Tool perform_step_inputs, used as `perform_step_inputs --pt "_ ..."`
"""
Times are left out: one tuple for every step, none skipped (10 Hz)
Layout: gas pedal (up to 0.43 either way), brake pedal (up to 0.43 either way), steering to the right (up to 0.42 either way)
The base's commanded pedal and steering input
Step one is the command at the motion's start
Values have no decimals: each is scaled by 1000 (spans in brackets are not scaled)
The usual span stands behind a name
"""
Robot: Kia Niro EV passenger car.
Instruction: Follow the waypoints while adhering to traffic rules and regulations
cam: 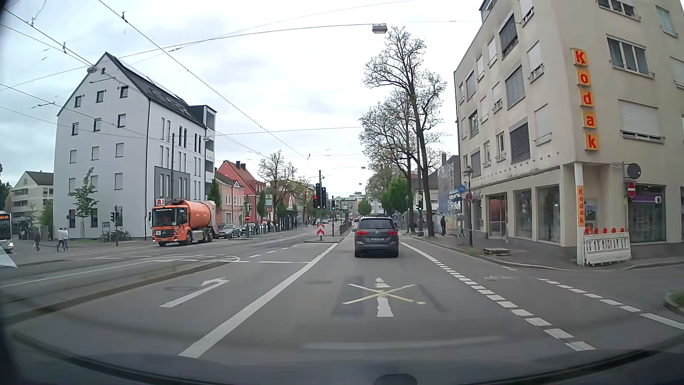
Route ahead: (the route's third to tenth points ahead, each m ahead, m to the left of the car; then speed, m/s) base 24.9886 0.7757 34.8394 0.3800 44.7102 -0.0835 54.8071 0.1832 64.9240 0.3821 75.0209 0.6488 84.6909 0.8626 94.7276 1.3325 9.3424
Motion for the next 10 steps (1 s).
perform_step_inputs --pt "189 0 2" --pt "189 0 2" --pt "189 0 2" --pt "177 0 2" --pt "177 0 1" --pt "177 0 2" --pt "177 0 2" --pt "177 0 1" --pt "177 0 2" --pt "177 0 1"
